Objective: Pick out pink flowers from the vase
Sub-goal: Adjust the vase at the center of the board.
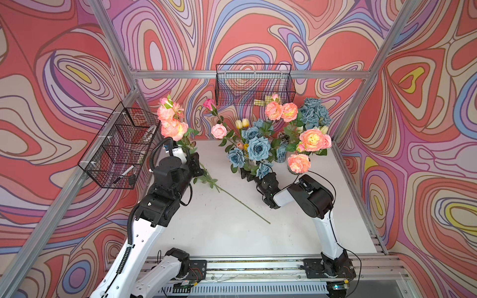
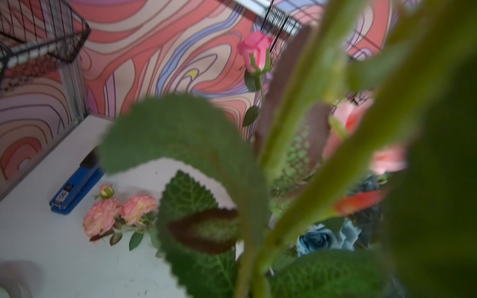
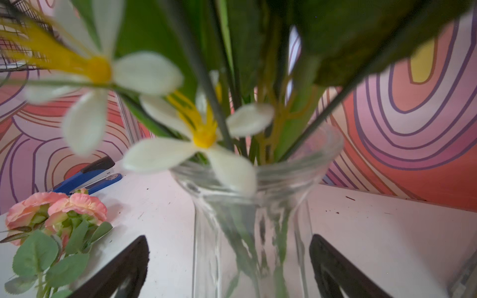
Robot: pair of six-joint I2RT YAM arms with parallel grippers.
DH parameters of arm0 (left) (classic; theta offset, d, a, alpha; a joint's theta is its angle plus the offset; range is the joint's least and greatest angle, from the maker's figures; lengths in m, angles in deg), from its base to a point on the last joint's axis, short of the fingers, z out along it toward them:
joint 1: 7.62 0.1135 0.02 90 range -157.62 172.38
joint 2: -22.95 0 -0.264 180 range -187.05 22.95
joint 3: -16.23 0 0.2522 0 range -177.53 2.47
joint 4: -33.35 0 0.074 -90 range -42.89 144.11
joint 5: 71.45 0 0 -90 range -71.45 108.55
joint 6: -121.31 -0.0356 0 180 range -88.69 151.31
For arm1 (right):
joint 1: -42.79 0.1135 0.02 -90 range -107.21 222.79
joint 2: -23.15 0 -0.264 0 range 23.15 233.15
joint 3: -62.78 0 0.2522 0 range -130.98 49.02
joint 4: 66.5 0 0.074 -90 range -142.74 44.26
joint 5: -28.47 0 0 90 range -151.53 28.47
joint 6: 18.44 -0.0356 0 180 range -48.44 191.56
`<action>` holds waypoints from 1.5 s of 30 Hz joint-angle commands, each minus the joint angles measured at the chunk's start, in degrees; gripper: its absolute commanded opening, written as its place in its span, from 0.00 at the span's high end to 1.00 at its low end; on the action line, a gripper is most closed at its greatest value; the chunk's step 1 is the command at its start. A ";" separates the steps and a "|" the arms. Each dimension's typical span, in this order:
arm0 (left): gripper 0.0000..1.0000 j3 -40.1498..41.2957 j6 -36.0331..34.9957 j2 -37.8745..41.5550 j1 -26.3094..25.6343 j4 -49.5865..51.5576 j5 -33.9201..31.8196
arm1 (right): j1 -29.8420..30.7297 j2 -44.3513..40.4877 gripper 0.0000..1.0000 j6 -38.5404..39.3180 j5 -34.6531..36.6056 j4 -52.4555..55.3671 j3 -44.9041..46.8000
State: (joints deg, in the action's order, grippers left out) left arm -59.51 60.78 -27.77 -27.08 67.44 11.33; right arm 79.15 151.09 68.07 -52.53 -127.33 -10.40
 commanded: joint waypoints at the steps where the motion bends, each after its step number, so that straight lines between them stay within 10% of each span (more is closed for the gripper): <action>1: 1.00 4.21 3.82 3.41 0.21 -3.10 4.71 | 0.21 2.03 0.02 1.18 2.16 0.11 -2.28; 30: 1.00 21.04 12.88 6.36 -0.64 -11.78 16.35 | -3.17 10.90 0.11 5.35 7.62 4.84 -17.18; 45: 1.00 29.26 27.82 3.39 -0.88 -19.98 10.80 | -5.86 11.55 0.09 6.38 6.40 9.06 -21.36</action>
State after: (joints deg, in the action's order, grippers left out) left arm -30.72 84.12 -23.68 -27.59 50.81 24.16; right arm 73.86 161.34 73.87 -46.50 -119.04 -30.73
